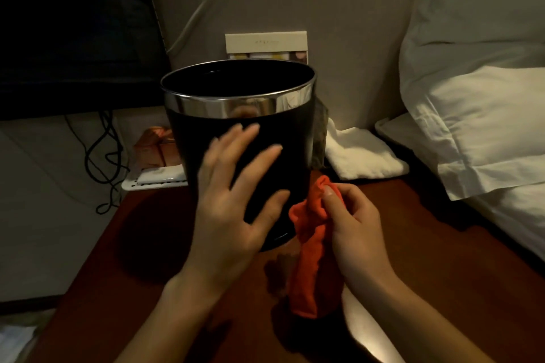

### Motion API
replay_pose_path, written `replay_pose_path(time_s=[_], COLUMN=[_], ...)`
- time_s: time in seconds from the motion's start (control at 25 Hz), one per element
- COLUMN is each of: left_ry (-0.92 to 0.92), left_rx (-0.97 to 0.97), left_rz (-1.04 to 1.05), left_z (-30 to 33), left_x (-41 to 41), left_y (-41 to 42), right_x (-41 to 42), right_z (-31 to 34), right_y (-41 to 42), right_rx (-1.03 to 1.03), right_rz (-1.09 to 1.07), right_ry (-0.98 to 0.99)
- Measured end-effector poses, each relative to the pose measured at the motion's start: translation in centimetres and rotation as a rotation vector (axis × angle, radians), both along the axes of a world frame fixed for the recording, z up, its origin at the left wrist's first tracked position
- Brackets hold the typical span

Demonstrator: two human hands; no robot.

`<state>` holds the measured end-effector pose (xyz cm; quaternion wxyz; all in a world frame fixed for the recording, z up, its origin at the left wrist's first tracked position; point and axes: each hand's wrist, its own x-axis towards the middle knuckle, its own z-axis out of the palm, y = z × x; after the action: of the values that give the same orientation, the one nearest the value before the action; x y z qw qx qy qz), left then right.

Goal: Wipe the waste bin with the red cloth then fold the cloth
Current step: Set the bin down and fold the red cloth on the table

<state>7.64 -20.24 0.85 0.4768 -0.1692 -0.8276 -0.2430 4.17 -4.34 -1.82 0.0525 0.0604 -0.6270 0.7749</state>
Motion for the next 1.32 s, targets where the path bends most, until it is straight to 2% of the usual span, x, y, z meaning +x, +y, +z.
replay_pose_path(time_s=[0.12, 0.24, 0.28, 0.36, 0.52, 0.6, 0.68, 0.76, 0.84, 0.92, 1.08, 1.2, 1.32], left_ry=[-0.315, -0.712, -0.81, -0.921, -1.072, -1.146, -1.241, -1.329, -1.349, -1.262, -0.987, -0.847, -0.89], left_rx=[0.186, 0.592, 0.709, 0.81, 0.769, 0.733, 0.663, 0.527, 0.393, 0.288, 0.06, 0.049, 0.089], left_rz=[-0.154, -0.427, -0.505, -0.556, -0.571, -0.603, -0.611, -0.597, -0.547, -0.461, -0.12, -0.009, 0.117], left_z=[-2.6, -4.1, -4.6, -5.7, -5.6, -4.8, -4.1, -3.8, -3.4, -3.1, -4.9, -7.4, -8.4], left_x=[2.6, 4.3, 4.5, 4.7, 5.6, 5.8, 5.7, 5.5, 5.4, 4.5, 1.0, 0.4, 1.0], left_y=[1.8, 3.5, 3.9, 4.3, 4.5, 4.2, 4.0, 3.9, 3.5, 2.2, -0.5, -0.9, -1.6], right_x=[1.9, 3.7, 4.1, 4.8, 5.3, 5.1, 4.8, 4.6, 4.6, 4.0, 1.3, 1.1, 1.2], right_z=[0.0, -0.6, -0.6, -0.6, -1.1, -1.7, -2.1, -2.1, -1.4, -1.7, -4.9, -6.2, -6.1], right_y=[1.3, 2.4, 2.7, 3.5, 6.0, 7.3, 8.5, 9.5, 10.4, 11.4, 12.4, 12.6, 13.0], right_rx=[-0.075, -0.106, -0.145, -0.238, -0.368, -0.366, -0.151, 0.149, 0.289, 0.313, 0.638, 0.693, 0.687], right_rz=[0.069, 0.149, 0.179, 0.258, 0.368, 0.437, 0.509, 0.54, 0.547, 0.498, 0.147, 0.103, 0.121], right_ry=[-0.072, -0.148, -0.17, -0.18, -0.227, -0.33, -0.413, -0.358, -0.284, -0.28, -0.149, -0.036, 0.05])
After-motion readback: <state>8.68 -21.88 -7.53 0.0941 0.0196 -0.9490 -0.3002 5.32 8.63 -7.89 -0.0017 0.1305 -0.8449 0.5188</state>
